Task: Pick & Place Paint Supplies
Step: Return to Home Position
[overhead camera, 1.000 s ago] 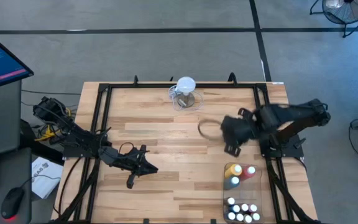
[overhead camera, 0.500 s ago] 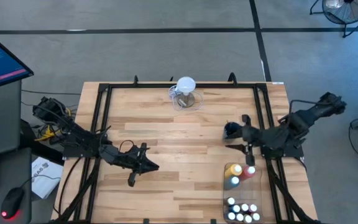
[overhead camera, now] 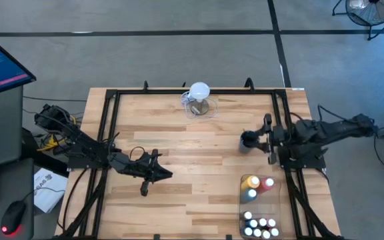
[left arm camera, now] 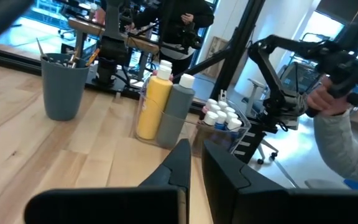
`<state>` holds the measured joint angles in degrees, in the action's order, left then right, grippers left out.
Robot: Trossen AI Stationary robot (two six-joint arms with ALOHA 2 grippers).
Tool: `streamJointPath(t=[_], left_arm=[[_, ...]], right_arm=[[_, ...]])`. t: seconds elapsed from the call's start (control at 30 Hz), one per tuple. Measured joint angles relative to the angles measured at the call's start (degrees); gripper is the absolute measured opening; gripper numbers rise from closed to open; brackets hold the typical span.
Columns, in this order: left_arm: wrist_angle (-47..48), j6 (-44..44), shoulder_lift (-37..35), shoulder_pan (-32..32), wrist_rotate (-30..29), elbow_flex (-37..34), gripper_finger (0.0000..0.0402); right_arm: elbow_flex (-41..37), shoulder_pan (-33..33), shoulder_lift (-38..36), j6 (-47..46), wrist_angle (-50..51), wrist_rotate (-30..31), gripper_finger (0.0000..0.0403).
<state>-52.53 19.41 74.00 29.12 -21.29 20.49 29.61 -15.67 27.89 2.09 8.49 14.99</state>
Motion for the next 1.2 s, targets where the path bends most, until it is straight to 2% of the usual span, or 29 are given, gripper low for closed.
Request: streamJointPath(t=[0.1,0.3,0.47,0.73,0.93,1.2], left_arm=[[-0.02,-0.77,0.0,-0.34,-0.07,0.0,0.0017],[0.0,-0.79,0.0,-1.5,-0.23,0.0,0.0017],[0.04,-1.12,0.0,-1.54,-0.19,0.0,0.0017],[0.13,-1.15,0.0,-1.52,-0.17,0.0,0.0017],[0.26,-1.17,0.0,-1.52,-0.14,0.0,0.0017],[0.68,-1.17,0.0,-1.52,0.06,0.0,0.0017]], right_arm=[[-5.04,4.17,-2.94,0.63,-4.33,-0.51,0.0136],[-10.86,10.95,-9.42,2.9,-9.11,-7.22,0.0139],[-15.26,13.97,-12.92,1.46,-9.69,-7.64,0.0137],[-25.04,15.47,-21.09,-1.05,-15.0,-7.44,0.0143],[-25.49,16.22,-27.4,-0.26,-11.46,-6.7,0.0142],[-26.96,16.12,-27.78,0.55,-11.26,-6.59,0.0139]])
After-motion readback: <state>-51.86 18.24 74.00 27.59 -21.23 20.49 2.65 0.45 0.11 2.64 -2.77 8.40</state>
